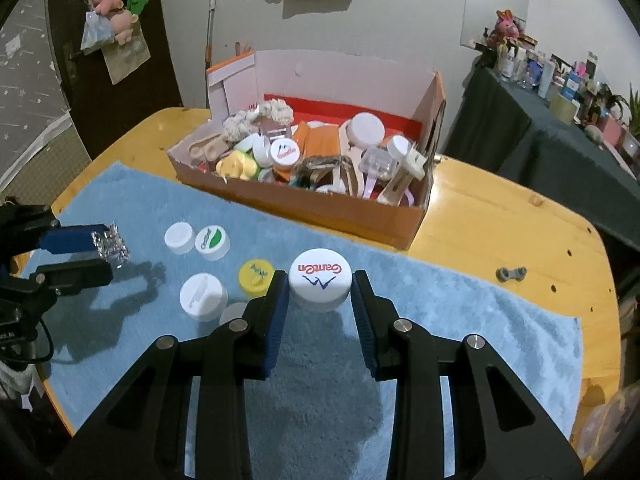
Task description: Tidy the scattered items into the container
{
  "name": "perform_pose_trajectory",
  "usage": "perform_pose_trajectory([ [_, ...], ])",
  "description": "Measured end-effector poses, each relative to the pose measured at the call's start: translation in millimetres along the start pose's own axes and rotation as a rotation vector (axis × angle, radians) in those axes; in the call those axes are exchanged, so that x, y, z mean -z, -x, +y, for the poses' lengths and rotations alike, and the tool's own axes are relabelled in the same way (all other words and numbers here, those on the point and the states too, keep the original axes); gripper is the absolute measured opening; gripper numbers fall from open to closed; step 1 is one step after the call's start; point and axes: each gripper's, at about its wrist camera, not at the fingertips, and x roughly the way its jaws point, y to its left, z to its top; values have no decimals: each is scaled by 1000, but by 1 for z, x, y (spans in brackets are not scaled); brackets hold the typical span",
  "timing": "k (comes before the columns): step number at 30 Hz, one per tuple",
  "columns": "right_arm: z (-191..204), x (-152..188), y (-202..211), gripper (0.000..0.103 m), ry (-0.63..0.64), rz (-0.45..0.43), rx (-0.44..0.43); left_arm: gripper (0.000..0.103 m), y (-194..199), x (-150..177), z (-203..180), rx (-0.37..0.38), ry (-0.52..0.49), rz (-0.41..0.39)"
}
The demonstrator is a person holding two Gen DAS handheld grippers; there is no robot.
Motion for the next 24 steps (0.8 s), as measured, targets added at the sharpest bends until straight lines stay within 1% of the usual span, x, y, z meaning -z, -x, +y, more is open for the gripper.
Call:
perform_pose_trajectory([
  [7,-1,-20,0,31,5,-12,3,28,-1,-25,11,-33,25,-23],
  [17,-9,-56,-9,31,9,-30,11,28,-17,-63,34,-88,59,-42],
  [24,-10,-74,-21,31,16,-27,20,28,-29,-80,45,-113,73,-48],
])
